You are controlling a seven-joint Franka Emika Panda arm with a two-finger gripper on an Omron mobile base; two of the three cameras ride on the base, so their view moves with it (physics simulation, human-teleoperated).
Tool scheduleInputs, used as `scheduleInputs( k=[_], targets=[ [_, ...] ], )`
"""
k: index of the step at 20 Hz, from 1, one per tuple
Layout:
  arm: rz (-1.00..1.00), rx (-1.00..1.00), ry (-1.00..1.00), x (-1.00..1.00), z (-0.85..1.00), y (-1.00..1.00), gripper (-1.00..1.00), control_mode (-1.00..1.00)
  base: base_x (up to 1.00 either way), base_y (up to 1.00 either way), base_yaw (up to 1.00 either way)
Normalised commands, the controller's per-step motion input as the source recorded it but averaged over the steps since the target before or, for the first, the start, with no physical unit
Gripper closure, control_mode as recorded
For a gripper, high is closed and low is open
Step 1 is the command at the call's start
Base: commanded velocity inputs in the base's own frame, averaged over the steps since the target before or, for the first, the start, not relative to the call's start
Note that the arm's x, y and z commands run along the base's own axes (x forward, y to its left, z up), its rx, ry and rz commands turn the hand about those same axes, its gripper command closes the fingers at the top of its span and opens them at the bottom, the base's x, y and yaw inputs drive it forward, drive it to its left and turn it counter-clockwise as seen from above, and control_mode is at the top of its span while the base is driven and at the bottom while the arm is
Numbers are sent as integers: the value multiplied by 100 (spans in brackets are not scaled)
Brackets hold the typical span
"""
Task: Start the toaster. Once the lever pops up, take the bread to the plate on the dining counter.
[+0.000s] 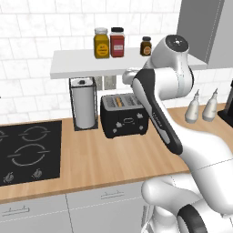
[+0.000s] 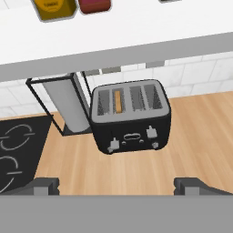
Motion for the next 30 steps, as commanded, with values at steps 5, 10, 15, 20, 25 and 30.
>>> scheduleInputs(
  k=[5,10,15,20,25,30],
  targets=[
    [0,0,0,0,0,0,-100,-100,0,0,0],
    [0,0,0,0,0,0,-100,-100,0,0,0],
    [0,0,0,0,0,0,-100,-100,0,0,0],
    [0,0,0,0,0,0,-100,-100,0,0,0],
    [0,0,0,0,0,0,-100,-100,0,0,0],
    [0,0,0,0,0,0,-100,-100,0,0,0]
  ],
)
